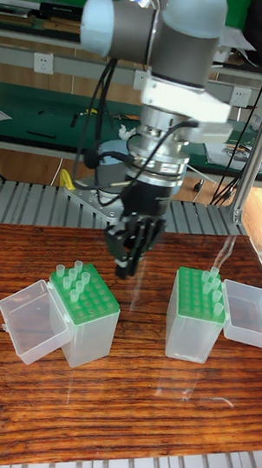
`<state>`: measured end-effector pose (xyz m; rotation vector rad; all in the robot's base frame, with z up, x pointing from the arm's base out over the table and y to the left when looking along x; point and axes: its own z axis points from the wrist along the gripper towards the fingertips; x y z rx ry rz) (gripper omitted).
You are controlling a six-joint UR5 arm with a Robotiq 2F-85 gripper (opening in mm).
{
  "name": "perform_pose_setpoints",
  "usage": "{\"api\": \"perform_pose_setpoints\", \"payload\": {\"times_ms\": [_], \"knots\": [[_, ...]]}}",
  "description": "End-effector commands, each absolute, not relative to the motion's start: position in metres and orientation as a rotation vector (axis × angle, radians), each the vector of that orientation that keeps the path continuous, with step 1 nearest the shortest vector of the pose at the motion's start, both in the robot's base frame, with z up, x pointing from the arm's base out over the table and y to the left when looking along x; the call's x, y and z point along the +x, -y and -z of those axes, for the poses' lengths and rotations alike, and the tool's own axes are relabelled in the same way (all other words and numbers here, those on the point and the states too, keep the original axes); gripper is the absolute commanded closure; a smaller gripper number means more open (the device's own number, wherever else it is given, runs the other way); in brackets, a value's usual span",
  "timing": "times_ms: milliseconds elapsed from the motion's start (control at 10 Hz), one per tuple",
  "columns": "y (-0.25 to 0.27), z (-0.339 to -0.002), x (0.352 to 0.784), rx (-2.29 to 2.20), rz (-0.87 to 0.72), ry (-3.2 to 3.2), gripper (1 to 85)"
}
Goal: Transfer all large pipette tips from one holder to another
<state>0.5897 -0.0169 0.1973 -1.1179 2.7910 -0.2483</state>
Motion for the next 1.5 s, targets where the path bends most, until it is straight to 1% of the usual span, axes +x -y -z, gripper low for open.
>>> {"api": "perform_pose_setpoints", "payload": {"times_ms": [0,100,200,300,400,500,600,700,900,1000,1100,1200,1300,1400], "knots": [[0.035,-0.194,0.584,-1.105,0.252,-2.810,60.3],[0.012,-0.192,0.578,-1.008,0.109,-2.843,58.7],[0.008,-0.192,0.580,-0.898,0.082,-2.867,57.0],[0.031,-0.195,0.591,-0.771,0.218,-2.876,60.3],[0.028,-0.193,0.584,-0.616,0.180,-2.930,67.0],[0.012,-0.192,0.579,-0.517,0.075,-2.960,69.3],[0.013,-0.192,0.580,-0.507,0.073,-2.957,69.3],[0.032,-0.189,0.588,-0.516,0.114,-2.948,69.3],[0.068,-0.182,0.597,-0.530,0.188,-2.938,67.3],[0.075,-0.179,0.600,-0.530,0.163,-2.938,59.0],[0.067,-0.179,0.605,-0.537,0.073,-2.914,44.3],[0.070,-0.177,0.607,-0.490,0.076,-2.922,44.7],[0.066,-0.171,0.602,-0.420,0.040,-2.949,45.3],[0.073,-0.162,0.601,-0.393,0.063,-2.969,48.7]]}}
